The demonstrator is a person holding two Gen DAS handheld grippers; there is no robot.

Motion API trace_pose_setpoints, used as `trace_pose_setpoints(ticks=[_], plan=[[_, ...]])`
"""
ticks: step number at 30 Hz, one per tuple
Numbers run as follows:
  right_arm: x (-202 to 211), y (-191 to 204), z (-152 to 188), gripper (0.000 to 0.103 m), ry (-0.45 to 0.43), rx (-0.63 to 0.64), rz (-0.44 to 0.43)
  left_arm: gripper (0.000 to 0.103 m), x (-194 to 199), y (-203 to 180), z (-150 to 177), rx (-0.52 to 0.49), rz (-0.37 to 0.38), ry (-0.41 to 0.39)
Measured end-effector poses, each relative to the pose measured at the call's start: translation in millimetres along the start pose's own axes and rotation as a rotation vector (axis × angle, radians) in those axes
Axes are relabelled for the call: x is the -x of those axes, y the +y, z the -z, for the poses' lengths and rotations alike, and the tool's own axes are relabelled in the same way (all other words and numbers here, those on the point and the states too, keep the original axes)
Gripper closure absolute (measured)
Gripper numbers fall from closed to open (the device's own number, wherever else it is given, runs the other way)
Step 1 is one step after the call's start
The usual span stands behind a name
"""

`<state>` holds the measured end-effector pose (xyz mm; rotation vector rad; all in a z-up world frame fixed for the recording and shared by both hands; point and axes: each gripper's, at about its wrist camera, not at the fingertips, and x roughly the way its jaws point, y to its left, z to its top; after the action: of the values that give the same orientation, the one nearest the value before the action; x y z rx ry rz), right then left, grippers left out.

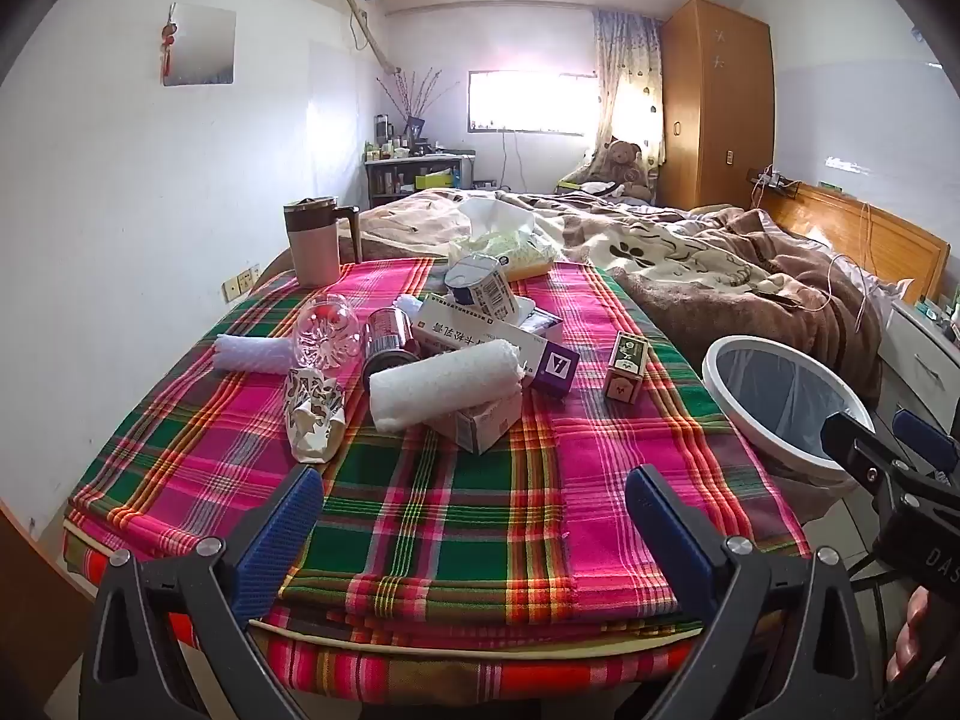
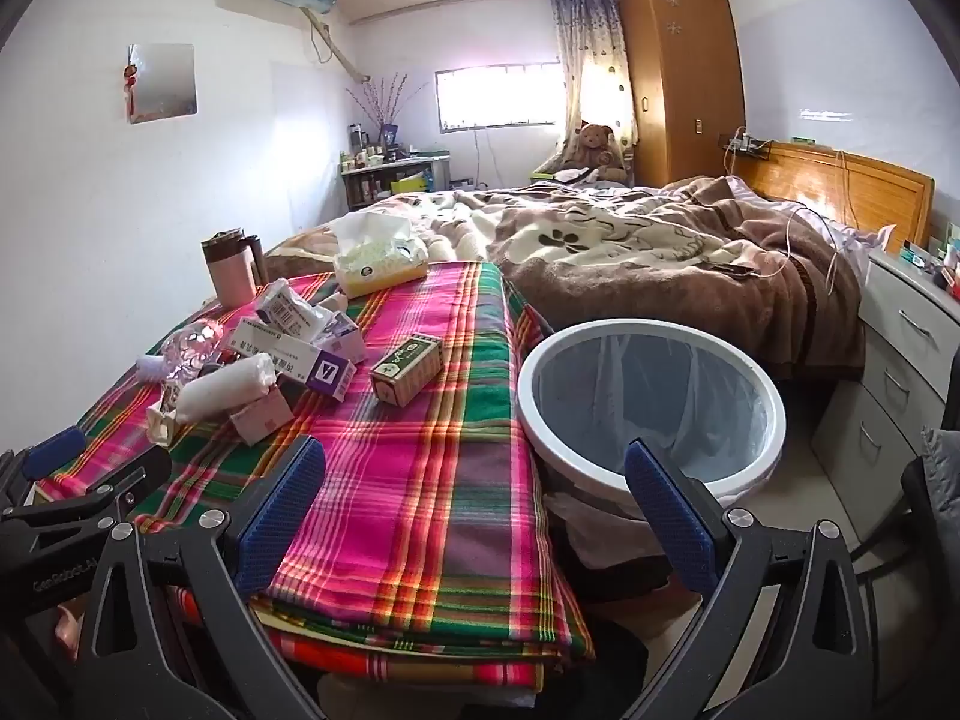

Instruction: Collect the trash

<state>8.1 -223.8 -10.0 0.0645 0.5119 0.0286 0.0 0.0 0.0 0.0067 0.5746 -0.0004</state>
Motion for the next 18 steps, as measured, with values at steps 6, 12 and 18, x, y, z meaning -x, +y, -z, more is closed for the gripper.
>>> trace_pose_setpoints(ticks=[6, 12, 18], plan=[[1.3, -1.1, -0.1, 0.001, -0.005, -0.006, -0.004, 0.001, 0.1, 0.3, -0.1, 0.003, 0.002, -0.001], [0.0, -0.3, -1.1, 0.001, 0.001, -0.007, 0.0, 0.001, -2.6, 4.9, -1.4, 0.008, -0.002, -0.002], [-0.1, 0.4, -1.1, 0.001, 0.0, -0.01, -0.001, 0.001, -0.1, 6.0, -0.5, 0.007, -0.003, -0.003]])
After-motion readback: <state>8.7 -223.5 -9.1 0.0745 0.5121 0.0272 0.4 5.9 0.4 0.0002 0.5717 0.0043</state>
